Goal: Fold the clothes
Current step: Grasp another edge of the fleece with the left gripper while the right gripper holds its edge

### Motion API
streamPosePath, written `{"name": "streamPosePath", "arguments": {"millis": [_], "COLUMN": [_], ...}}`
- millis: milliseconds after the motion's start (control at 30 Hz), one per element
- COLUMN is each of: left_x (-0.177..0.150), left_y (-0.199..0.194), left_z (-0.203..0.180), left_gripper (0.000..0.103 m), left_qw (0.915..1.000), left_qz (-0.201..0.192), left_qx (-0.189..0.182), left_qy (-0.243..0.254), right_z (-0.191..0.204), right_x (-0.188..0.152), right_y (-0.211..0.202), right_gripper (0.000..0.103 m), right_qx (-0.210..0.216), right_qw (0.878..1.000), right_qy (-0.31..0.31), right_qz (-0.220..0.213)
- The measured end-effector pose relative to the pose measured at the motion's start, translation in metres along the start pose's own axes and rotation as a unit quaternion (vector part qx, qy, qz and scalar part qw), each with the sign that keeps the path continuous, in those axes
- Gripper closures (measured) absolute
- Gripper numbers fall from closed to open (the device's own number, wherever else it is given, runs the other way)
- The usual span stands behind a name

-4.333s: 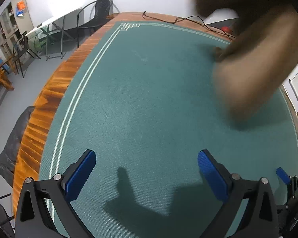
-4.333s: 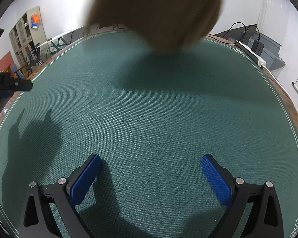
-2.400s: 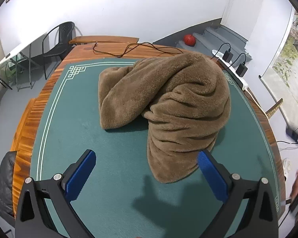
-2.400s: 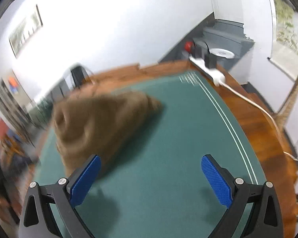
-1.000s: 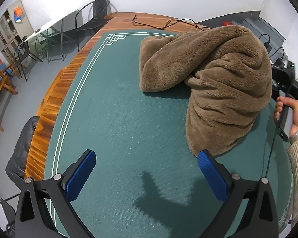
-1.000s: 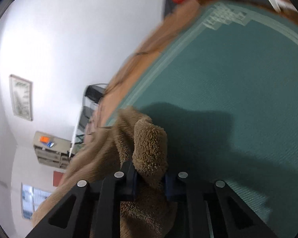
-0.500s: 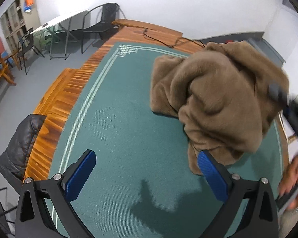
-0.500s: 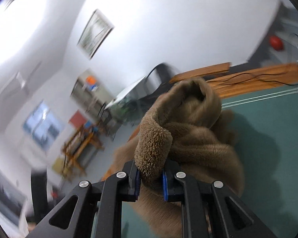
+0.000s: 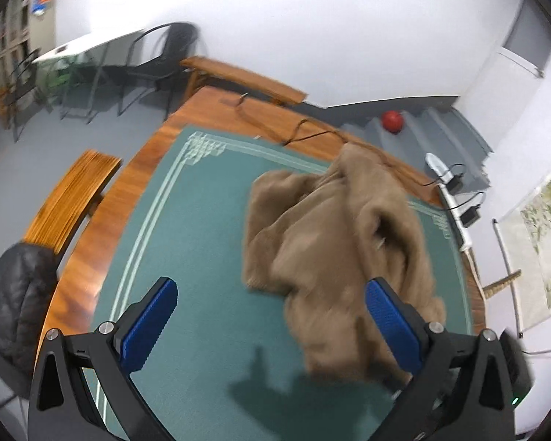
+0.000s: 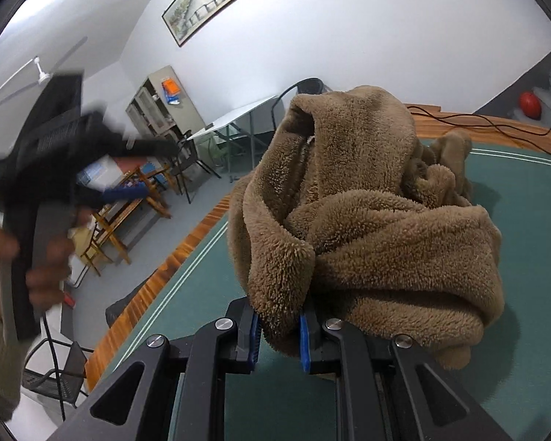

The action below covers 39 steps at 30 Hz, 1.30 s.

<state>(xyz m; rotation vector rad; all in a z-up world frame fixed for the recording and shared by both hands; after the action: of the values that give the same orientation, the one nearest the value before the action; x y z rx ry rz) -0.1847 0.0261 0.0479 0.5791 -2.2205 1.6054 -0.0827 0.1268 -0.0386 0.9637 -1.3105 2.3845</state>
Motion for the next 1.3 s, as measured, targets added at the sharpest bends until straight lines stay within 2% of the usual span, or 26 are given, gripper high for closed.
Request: {"name": "streamPosePath", "arguments": {"millis": [200, 367, 467, 600, 700, 767, 800, 867, 900, 967, 1067, 1300], "left_x": [0.038, 0.070, 0.084, 0.085, 0.079, 0.076, 0.074, 0.070, 0.068, 0.066, 0.059, 0.043], "left_y": [0.031, 0.075, 0.092, 0.122, 0.140, 0.146, 0.146, 0.147, 0.147, 0.140, 0.118, 0.065], "left_z": [-0.042, -0.044, -0.052, -0.067, -0.078, -0.085, -0.088, -0.092, -0.095, -0.091, -0.075, -0.039], "left_gripper": [0.000, 0.000, 0.000, 0.000, 0.001, 0.019, 0.026, 0.050, 0.056, 0.076, 0.085, 0.086], "left_qw": [0.9982, 0.9962, 0.9951, 0.9892, 0.9802, 0.9749, 0.9746, 0.9749, 0.9750, 0.9767, 0.9810, 0.9880], "left_qz": [0.019, 0.062, 0.070, 0.113, 0.151, 0.167, 0.170, 0.175, 0.177, 0.169, 0.144, 0.087], "left_qx": [-0.048, -0.062, -0.069, -0.093, -0.127, -0.146, -0.145, -0.137, -0.134, -0.132, -0.128, -0.117], "left_qy": [0.030, -0.004, -0.003, 0.003, -0.013, -0.020, -0.019, -0.015, -0.012, -0.014, -0.025, -0.050], "right_z": [-0.008, -0.010, -0.004, -0.003, -0.004, 0.000, 0.006, 0.011, 0.012, 0.014, 0.019, 0.023], "right_x": [-0.013, -0.011, -0.019, -0.028, -0.033, -0.029, -0.027, -0.026, -0.026, -0.026, -0.026, -0.029], "right_y": [0.010, 0.018, 0.020, 0.021, 0.024, 0.029, 0.032, 0.035, 0.036, 0.037, 0.036, 0.014], "right_gripper": [0.085, 0.085, 0.085, 0.085, 0.085, 0.085, 0.085, 0.085, 0.085, 0.085, 0.085, 0.084], "right_qx": [-0.014, -0.014, -0.013, -0.016, -0.020, -0.024, -0.025, -0.028, -0.029, -0.031, -0.043, -0.070], "right_qw": [1.000, 1.000, 1.000, 1.000, 1.000, 1.000, 1.000, 1.000, 1.000, 0.999, 0.999, 0.997], "right_qy": [0.005, 0.013, 0.016, 0.011, 0.000, -0.005, -0.008, -0.010, -0.011, -0.013, -0.023, -0.040], "right_qz": [0.006, 0.002, 0.003, 0.004, 0.006, 0.005, 0.004, 0.003, 0.002, 0.002, 0.002, -0.012]}}
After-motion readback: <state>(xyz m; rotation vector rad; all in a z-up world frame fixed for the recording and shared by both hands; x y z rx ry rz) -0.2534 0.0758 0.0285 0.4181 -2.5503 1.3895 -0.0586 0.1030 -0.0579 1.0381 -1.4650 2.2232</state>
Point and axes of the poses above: each gripper's, at about its wrist camera, not at the fingertips, and y roughly the way its jaws point, z to its left, x to its top, the point moved 10 cm from there along y, roughly the way its jaws point, and after that the axes turned 4 degrees about z, right-handed, at the moved point
